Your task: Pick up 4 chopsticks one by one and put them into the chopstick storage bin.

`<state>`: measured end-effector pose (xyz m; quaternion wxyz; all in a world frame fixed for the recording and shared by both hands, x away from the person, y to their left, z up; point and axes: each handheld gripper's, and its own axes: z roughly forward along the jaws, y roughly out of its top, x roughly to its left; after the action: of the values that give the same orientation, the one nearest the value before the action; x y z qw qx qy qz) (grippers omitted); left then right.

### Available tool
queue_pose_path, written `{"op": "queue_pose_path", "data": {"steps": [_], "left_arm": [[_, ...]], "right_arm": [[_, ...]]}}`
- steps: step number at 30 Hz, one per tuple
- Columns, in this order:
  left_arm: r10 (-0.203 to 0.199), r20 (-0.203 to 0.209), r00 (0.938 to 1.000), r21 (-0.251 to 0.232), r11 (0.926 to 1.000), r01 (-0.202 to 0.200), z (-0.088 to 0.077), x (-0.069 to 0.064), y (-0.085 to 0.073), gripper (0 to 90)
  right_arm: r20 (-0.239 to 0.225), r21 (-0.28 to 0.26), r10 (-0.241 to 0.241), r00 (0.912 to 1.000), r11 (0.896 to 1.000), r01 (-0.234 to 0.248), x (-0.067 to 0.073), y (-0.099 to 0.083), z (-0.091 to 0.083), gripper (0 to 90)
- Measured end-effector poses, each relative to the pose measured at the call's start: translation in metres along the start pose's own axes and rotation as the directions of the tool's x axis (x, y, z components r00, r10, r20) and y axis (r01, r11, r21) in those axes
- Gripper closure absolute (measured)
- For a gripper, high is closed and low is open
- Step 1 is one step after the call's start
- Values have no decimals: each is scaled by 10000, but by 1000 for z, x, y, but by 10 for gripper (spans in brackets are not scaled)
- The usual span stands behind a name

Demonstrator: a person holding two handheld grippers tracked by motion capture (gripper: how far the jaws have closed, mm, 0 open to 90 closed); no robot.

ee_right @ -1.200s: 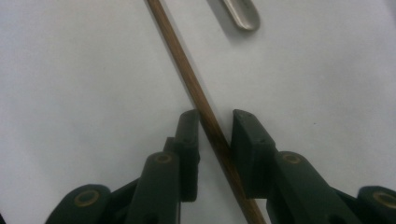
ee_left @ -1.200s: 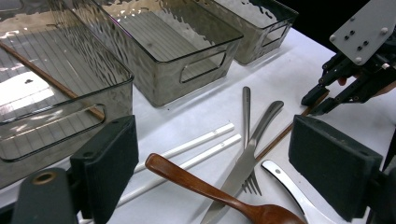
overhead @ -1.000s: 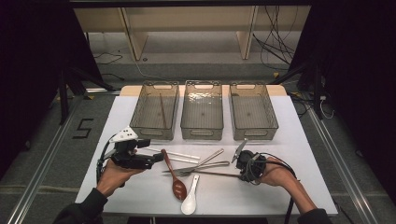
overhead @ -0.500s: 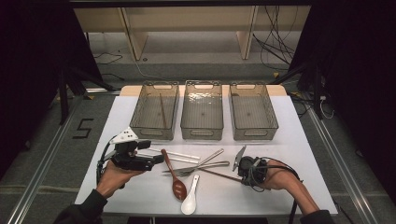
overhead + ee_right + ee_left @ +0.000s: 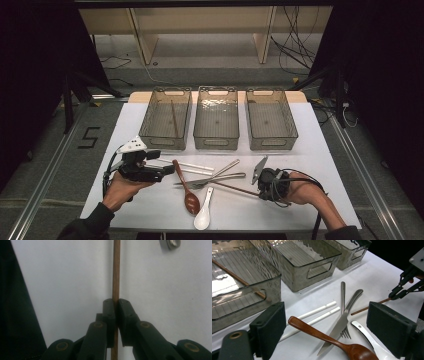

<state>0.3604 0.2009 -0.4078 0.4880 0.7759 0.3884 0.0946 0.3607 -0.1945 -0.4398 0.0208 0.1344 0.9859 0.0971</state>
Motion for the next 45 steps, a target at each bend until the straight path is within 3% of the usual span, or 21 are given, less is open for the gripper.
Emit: {"op": "queue_pose_path", "data": {"steps": [3,4,5,6,9,14,19,21,24,29,33,35,37,40,45], "left_arm": [[-8,-29,10000,-9,10000,8,0,0,0,155],[5,-37,10000,-27,10000,-5,-1,0,1,155],[-47,-32,10000,-94,9999,46,-1,-1,1,155],[-34,-31,10000,-121,9999,34,-1,-1,2,155],[-22,-6,10000,-175,9998,21,-2,-2,3,155],[-122,96,9999,-294,9995,125,-1,-4,5,155],[-187,228,9996,-401,9990,196,3,-9,8,155],[-407,455,9981,-434,9981,427,7,-11,9,155],[-422,636,9971,-394,9982,448,14,-16,13,156],[-634,925,9937,-655,9954,696,23,-25,24,157],[-605,1036,9928,-708,9952,681,32,-31,32,161],[-644,1035,9925,-700,9950,718,36,-33,34,168],[-902,1136,9894,-699,9927,985,40,-34,34,178],[-945,1266,9874,-589,9930,1026,48,-37,35,192],[-1328,1525,9794,-647,9875,1439,56,-37,36,236]], "right_arm": [[-4,-396,105,9999,9992,-105,1,0,-6,851],[37,-679,-53,10000,9977,56,0,-1,-8,851],[-43,-723,207,9998,9972,-210,2,0,-12,851],[65,-1062,-16,10000,9943,23,0,-1,-13,851],[170,-1760,586,9981,9829,-547,-2,-1,-21,850],[584,-3180,1277,9901,9425,-1028,-7,3,-29,850],[914,-4027,1932,9769,9044,-1412,-9,11,-32,850],[841,-4354,2155,9729,8861,-1586,-8,15,-33,850],[744,-4820,2470,9662,8571,-1820,-5,20,-34,850],[464,-5552,2638,9635,8086,-1947,2,34,-35,850],[449,-5803,2640,9635,7919,-1900,8,45,-34,850],[471,-5827,2642,9633,7906,-1883,10,48,-33,850],[310,-5900,2681,9629,7826,-1989,10,51,-31,850],[293,-5959,2846,9582,7746,-2119,10,54,-29,850],[217,-6175,2928,9559,7559,-2175,13,59,-29,850]]}}
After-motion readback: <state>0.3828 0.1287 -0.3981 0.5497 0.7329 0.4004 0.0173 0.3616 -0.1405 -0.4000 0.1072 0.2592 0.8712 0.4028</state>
